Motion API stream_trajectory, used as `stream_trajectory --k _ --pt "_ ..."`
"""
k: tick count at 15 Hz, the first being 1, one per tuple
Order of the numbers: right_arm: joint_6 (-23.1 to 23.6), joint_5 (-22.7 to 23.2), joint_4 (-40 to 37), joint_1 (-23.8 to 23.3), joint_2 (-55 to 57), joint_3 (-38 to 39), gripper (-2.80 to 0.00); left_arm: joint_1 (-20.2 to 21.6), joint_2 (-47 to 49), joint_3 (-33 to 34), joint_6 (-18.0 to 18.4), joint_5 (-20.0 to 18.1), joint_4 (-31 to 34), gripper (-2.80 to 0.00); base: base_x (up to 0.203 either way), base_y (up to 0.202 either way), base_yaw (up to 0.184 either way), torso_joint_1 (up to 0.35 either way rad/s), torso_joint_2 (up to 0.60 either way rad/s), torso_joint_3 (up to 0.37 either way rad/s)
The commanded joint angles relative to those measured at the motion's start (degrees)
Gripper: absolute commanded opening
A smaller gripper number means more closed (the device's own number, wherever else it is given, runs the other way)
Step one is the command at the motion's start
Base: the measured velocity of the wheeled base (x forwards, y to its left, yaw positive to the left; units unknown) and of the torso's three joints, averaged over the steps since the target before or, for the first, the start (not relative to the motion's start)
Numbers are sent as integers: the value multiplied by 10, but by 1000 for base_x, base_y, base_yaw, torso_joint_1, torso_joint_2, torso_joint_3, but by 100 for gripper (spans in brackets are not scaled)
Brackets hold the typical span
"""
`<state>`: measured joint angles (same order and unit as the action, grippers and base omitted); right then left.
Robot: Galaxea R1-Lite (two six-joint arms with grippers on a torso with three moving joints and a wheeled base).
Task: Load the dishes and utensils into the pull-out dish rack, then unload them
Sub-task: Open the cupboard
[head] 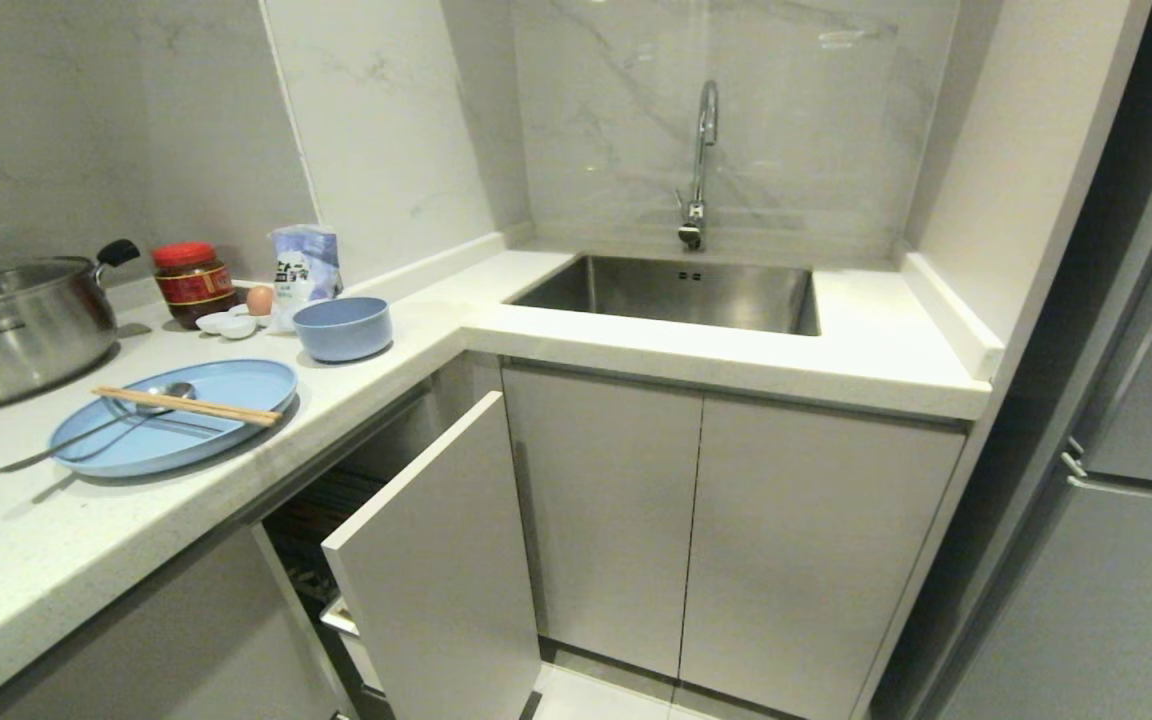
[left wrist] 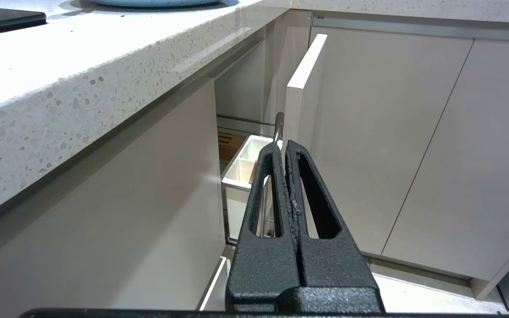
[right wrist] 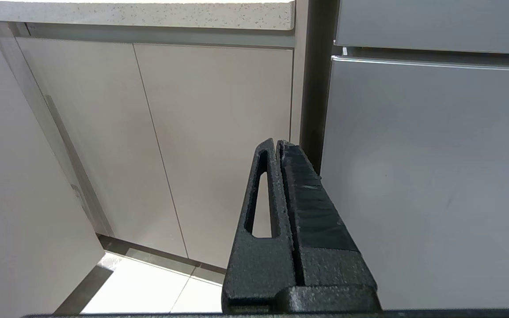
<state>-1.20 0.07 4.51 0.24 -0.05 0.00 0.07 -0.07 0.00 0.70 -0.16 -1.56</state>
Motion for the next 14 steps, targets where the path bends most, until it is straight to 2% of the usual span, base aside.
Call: stream_trajectory --k 1,6,8,10,14 --pt "0 0 1 0 0 15 -280 0 0 6 -1 0 -1 -280 0 0 0 0 0 0" --pt "0 0 1 0 0 15 -280 0 0 3 -3 1 -2 -280 0 0 0 0 0 0" --pt "0 0 1 0 0 14 -280 0 0 -48 -7 9 3 -280 0 0 0 0 0 0" --pt "0 0 1 0 0 15 -280 0 0 -164 -12 14 43 -280 0 0 0 0 0 0" --pt "0 0 1 0 0 15 -280 0 62 -455 -15 19 170 -280 0 0 0 0 0 0"
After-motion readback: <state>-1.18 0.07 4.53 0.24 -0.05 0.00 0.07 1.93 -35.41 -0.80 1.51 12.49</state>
